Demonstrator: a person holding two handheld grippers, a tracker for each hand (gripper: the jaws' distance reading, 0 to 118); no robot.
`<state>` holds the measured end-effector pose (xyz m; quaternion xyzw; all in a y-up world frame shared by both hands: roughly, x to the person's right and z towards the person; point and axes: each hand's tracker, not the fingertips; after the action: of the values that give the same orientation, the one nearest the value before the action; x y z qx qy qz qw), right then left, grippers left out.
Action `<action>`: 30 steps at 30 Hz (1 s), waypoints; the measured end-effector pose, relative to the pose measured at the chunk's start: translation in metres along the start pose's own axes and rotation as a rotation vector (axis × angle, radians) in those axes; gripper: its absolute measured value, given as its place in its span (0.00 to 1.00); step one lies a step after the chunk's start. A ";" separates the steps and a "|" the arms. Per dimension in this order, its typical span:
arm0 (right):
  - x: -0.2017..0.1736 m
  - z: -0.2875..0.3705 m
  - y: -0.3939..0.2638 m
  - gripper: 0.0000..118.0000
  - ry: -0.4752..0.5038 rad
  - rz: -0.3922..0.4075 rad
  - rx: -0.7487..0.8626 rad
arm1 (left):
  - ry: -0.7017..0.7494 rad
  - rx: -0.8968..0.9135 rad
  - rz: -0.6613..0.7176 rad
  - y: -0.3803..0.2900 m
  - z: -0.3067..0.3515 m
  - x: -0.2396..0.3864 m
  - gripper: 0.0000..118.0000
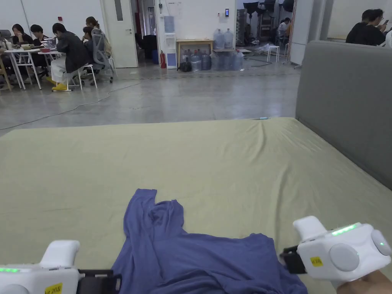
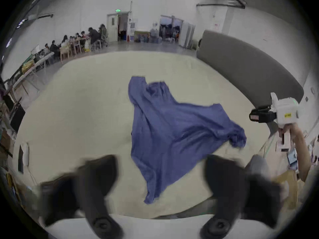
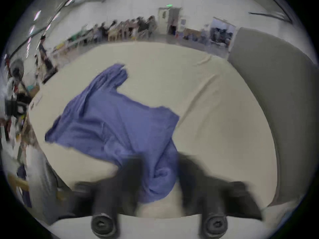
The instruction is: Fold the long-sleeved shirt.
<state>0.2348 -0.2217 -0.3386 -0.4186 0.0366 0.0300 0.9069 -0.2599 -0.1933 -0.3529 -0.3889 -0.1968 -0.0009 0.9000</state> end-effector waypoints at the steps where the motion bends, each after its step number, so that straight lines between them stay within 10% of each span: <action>1: 0.003 -0.005 0.002 0.00 -0.007 -0.032 -0.001 | -0.003 0.010 -0.014 0.004 -0.003 0.000 0.26; 2: 0.005 -0.010 0.000 0.00 -0.018 -0.067 0.007 | 0.000 0.010 -0.015 0.008 -0.011 0.000 0.00; 11: 0.004 -0.047 -0.008 0.00 0.026 -0.047 -0.073 | 0.004 0.043 0.048 0.050 -0.074 0.012 0.00; 13: 0.005 -0.053 -0.004 0.00 0.029 -0.043 -0.078 | 0.016 0.026 0.080 0.076 -0.107 0.004 0.61; 15: 0.006 -0.058 -0.002 0.00 0.032 -0.034 -0.080 | 0.084 -0.033 0.133 0.102 -0.157 -0.014 0.80; 26: 0.015 -0.083 0.004 0.00 0.043 0.020 -0.111 | 0.262 -0.141 0.216 0.158 -0.331 -0.080 0.79; 30: 0.016 -0.089 0.004 0.00 0.046 0.037 -0.127 | 0.295 -0.131 0.198 0.153 -0.344 -0.075 0.55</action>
<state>0.2463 -0.2869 -0.4008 -0.4752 0.0634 0.0395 0.8767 -0.1835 -0.3387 -0.6999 -0.4597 -0.0232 0.0178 0.8876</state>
